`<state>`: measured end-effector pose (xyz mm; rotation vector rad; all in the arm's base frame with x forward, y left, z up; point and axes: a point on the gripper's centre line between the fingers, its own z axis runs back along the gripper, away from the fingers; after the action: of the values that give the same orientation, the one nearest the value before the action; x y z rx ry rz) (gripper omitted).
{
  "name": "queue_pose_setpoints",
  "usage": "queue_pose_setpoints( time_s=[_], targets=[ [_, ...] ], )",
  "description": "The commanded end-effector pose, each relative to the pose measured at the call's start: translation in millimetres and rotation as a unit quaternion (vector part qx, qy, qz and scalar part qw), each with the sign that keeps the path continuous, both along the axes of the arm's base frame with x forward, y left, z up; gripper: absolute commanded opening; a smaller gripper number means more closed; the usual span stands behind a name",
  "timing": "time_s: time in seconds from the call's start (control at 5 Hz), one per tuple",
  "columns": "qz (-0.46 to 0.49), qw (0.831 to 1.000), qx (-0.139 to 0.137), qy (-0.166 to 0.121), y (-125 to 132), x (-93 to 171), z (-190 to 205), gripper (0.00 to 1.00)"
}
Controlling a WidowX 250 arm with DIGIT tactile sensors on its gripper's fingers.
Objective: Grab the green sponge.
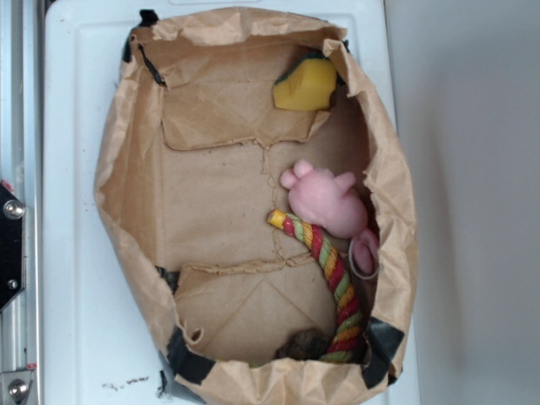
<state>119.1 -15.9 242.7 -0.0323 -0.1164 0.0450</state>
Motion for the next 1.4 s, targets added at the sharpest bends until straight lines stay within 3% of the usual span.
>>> queue_pose_setpoints(
  time_s=[0.0, 0.2, 0.4, 0.6, 0.8, 1.0, 1.2],
  targets=[
    [0.000, 1.000, 0.000, 0.000, 0.0, 0.0, 0.0, 1.00],
    [0.042, 0.999, 0.024, -0.004, 11.3, 45.6, -15.5, 1.00],
    [0.064, 0.998, 0.027, -0.011, 21.4, 72.6, -25.2, 1.00],
    [0.090, 0.994, -0.002, -0.066, 30.6, 103.6, -36.6, 1.00],
    [0.111, 0.990, -0.016, -0.091, 37.0, 120.5, -49.6, 1.00],
    [0.135, 0.985, -0.023, -0.100, 54.1, 147.0, -69.0, 1.00],
    [0.146, 0.985, -0.016, -0.090, 65.6, 153.9, -80.9, 1.00]
  ],
)
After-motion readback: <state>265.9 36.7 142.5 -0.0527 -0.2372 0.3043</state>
